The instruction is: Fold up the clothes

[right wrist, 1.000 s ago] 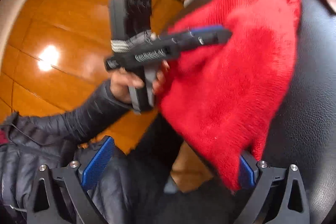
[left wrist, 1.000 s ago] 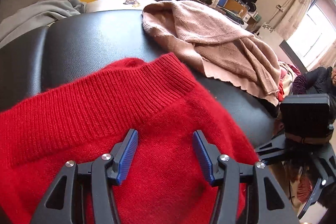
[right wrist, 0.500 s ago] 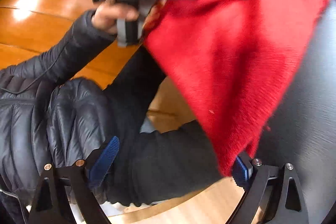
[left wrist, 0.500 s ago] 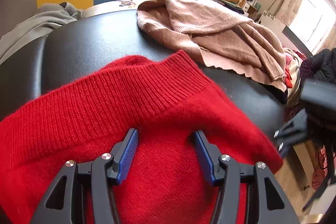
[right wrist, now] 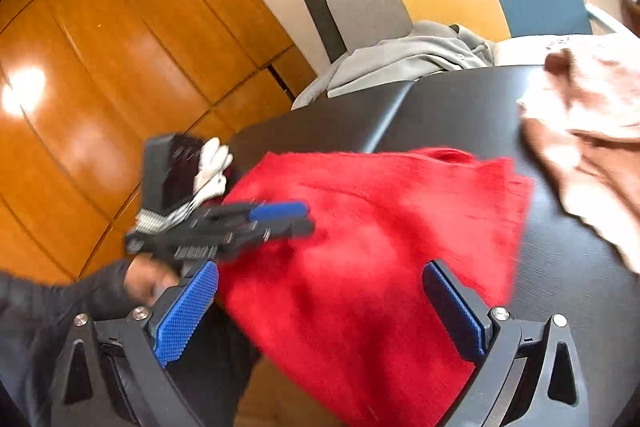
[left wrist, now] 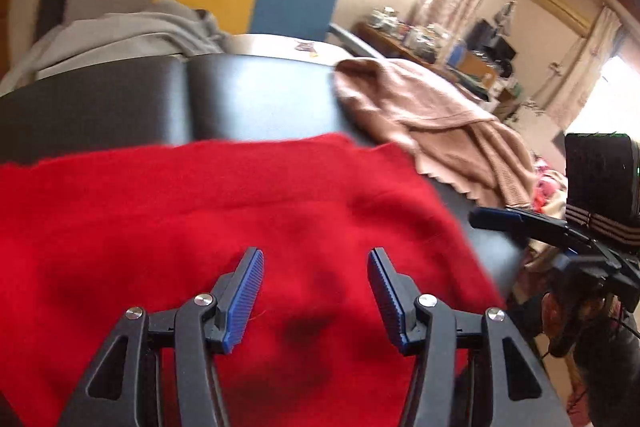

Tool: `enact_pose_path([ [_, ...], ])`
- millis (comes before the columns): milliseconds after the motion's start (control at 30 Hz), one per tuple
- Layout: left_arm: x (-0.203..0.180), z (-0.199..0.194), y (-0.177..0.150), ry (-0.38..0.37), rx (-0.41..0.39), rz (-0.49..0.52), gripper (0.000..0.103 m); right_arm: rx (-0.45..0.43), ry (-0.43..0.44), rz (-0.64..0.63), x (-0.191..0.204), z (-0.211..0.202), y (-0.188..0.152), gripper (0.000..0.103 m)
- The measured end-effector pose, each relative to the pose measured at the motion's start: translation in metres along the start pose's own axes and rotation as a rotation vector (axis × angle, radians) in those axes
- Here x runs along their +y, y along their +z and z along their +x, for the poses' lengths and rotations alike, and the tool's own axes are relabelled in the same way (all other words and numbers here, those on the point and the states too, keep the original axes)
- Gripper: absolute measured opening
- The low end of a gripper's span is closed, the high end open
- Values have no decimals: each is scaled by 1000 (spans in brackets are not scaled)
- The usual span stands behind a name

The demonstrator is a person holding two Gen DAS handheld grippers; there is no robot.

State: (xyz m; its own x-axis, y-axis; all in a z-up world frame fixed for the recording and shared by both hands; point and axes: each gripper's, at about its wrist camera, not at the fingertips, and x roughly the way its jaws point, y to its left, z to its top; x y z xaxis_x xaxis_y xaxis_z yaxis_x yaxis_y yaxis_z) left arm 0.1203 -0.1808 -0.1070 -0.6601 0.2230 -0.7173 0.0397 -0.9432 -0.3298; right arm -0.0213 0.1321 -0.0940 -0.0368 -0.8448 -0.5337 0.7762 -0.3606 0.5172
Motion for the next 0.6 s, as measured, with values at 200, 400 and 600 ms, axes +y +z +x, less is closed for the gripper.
enact_pose_path([
  [200,36,-4,-36,18,1,-106,49,96,-380,-46,-32,54,-13,103],
  [400,21,-7,-38,19,-14,-100,48,90,-457,-119,-42,56,-18,103],
  [600,67,-91,-57,8,-176,-182,53,142,-480,-84,-29,69,-8,103],
])
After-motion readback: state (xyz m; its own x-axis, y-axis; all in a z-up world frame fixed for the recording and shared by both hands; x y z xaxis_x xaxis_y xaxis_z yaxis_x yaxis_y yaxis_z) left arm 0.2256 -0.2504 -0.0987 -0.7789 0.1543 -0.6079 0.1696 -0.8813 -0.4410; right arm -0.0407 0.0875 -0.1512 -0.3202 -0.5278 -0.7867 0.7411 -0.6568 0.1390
